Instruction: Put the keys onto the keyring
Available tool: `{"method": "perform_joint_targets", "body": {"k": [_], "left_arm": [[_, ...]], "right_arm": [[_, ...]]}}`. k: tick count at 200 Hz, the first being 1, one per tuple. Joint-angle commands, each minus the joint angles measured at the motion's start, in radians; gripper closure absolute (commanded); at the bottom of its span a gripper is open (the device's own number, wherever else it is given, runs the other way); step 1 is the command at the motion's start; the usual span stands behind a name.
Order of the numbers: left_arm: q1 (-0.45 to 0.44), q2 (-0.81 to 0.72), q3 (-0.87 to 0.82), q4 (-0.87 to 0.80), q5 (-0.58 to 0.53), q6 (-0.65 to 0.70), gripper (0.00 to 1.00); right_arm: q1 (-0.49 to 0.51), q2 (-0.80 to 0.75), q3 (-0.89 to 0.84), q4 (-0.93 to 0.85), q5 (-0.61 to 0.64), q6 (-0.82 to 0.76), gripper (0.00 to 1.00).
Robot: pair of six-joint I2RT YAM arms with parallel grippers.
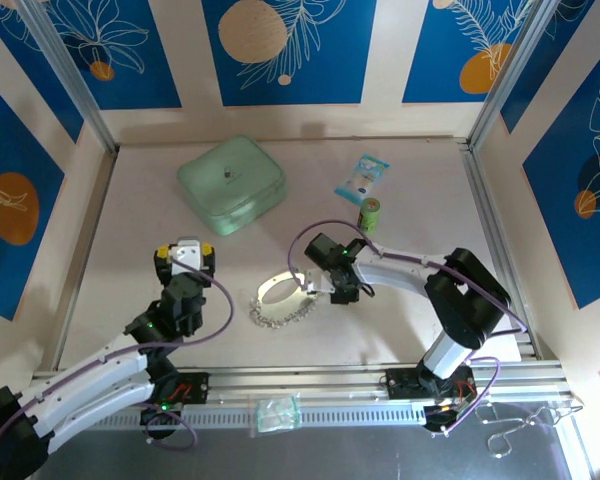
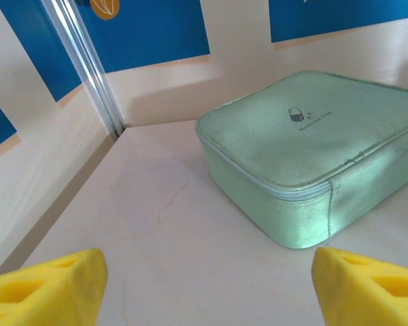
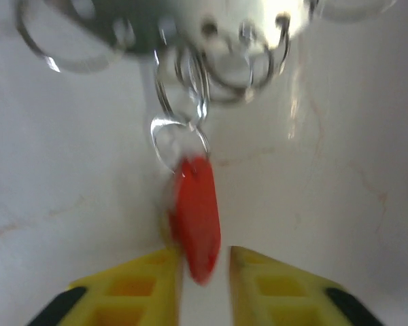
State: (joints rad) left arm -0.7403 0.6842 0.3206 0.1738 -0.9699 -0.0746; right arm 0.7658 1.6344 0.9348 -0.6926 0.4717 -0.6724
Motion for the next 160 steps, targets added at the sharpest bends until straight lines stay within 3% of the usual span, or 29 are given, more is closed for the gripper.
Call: {"method": "perform_joint_targets", "body": {"k": [1,39,55,74,95,114,137,160], "left_arm": [[0.044,0.015,0.004,0.051,0.046,-0.009,0.16],[0.152,0.065,0.008,0.078,0.117,0.025,0.03],[0.205,0.108,0.001,0.106,0.162,0.04,0.0],[0.26,0.171,-0.007,0.156,0.189,0.057,0.0],[0.321,0.232,-0.028,0.277,0.225,0.108,0.0],[0.398,0.296,-0.056,0.38,0.291,0.11,0.0],[0.475,0.396,-0.058,0.445,0.383,0.105,0.0],[0.507,0.52,-0.091,0.641,0.43,0.149,0.0]], "right_arm": [[-0.025,-0.079,-0.016,-0.021,-0.027,0.031,0.67],[-0.132,-0.307,-0.025,0.098,-0.227,0.225,0.66],[-0.215,-0.406,-0.078,0.279,-0.355,0.383,0.62],[-0.35,-0.481,-0.195,0.522,-0.405,0.585,0.57],[-0.476,-0.469,-0.301,0.739,-0.337,0.713,0.57],[-0.543,-0.438,-0.397,0.947,-0.267,0.713,0.57],[-0.616,-0.393,-0.517,1.247,-0.326,0.678,0.57],[-0.671,-0.289,-0.586,1.473,-0.335,0.684,0.58]]}}
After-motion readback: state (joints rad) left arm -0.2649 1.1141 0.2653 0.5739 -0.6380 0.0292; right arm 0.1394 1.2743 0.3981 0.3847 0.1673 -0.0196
